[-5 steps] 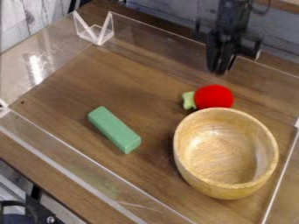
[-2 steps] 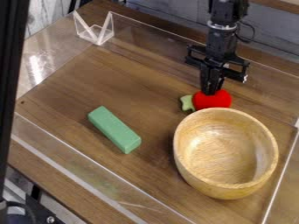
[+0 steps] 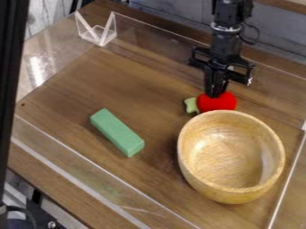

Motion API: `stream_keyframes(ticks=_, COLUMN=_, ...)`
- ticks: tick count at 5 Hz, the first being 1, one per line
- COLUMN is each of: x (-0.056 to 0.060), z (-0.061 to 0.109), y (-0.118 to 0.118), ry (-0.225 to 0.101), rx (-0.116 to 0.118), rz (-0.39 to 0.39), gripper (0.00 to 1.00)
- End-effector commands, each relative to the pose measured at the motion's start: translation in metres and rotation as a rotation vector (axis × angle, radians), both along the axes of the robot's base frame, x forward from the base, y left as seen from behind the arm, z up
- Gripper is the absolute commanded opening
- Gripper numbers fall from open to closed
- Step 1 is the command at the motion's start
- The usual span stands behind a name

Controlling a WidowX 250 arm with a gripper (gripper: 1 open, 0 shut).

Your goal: Move the red object to the right side of the table

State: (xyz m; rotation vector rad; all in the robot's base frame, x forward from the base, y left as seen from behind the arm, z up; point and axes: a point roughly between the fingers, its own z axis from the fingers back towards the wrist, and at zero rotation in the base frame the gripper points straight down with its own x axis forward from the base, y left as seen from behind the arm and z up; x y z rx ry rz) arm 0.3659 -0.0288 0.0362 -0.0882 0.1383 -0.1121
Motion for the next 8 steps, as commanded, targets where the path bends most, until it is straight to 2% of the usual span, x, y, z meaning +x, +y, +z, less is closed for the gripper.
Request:
stream_keyframes(ticks=1, x=0.005, z=0.020, y=-0.007, ry=-0.037, rx=0.006, rz=-0.017, gripper=0.00)
stream_keyframes(ticks=2, x=0.008, z=0.028, y=-0.013, ry=-0.036, rx=0.011, rz=-0.013, gripper=0.00)
stream_keyframes(ticks=4, x=0.004, z=0.034, y=-0.031, ry=-0.036, rx=0.014, rz=0.011, gripper=0.00)
stream_keyframes(ticks=6, x=-0.005, z=0.043, y=-0.026, ry=-0.036, rx=0.011, rz=-0.048, gripper=0.00)
stream_keyframes(ticks=7, x=-0.016, z=0.039, y=-0.024, ry=-0.037, rx=0.001, rz=-0.038, gripper=1.00)
stream_keyframes(ticks=8, x=-0.028, z=0.040, y=-0.020, ry=-0.053, rx=-0.020, rz=-0.019, gripper=1.00)
